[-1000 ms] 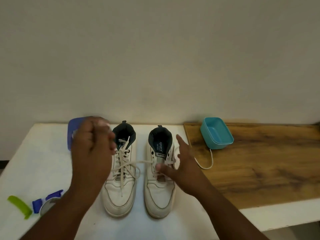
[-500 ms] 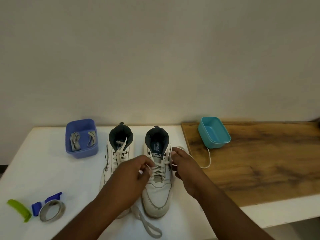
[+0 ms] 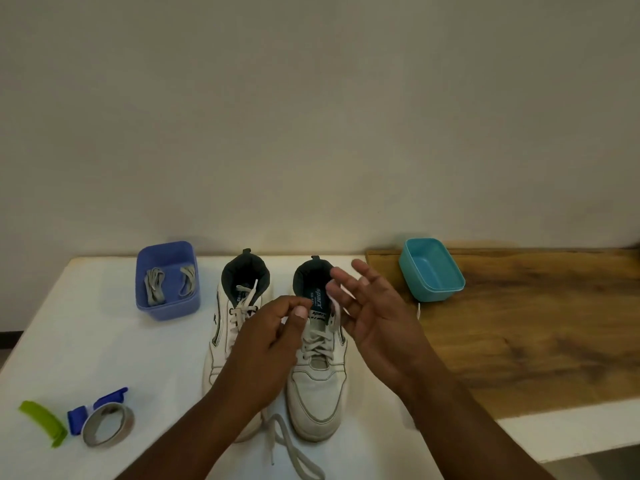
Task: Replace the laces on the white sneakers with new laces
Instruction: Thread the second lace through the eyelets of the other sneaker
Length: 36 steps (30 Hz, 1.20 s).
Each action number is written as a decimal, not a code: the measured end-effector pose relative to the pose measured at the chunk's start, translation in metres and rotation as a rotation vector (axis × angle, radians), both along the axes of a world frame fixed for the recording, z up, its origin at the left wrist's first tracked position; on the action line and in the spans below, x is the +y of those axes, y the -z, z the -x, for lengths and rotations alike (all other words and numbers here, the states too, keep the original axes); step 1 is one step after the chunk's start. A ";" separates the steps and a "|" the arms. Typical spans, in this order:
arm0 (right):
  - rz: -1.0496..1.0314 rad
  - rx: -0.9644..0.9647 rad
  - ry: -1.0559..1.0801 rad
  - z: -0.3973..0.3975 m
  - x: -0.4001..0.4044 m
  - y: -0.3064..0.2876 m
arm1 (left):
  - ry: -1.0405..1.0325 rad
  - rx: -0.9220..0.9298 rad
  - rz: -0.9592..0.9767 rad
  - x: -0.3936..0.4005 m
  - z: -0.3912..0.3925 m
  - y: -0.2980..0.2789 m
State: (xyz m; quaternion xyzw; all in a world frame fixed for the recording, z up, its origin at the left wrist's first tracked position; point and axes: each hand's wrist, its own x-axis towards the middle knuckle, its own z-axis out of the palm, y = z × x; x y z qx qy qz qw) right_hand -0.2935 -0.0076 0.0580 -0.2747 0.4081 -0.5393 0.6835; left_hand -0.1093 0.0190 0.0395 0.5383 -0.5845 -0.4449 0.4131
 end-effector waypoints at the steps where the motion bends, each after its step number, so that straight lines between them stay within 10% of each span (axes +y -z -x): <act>1: 0.013 -0.008 -0.071 -0.003 0.003 -0.002 | 0.002 0.056 -0.059 0.000 0.002 -0.001; 8: -0.037 0.294 -0.416 -0.018 0.021 -0.010 | 0.125 0.212 -0.428 -0.002 0.003 -0.009; 15: -0.288 0.811 0.042 0.008 0.004 0.015 | 0.231 -0.305 -0.104 0.000 0.003 0.010; 22: -0.153 1.163 -0.103 0.006 0.008 0.044 | 0.216 -0.360 0.026 -0.002 0.006 0.019; 36: 0.095 0.369 -0.130 -0.014 0.014 -0.008 | 0.177 -0.291 0.034 -0.003 0.011 0.011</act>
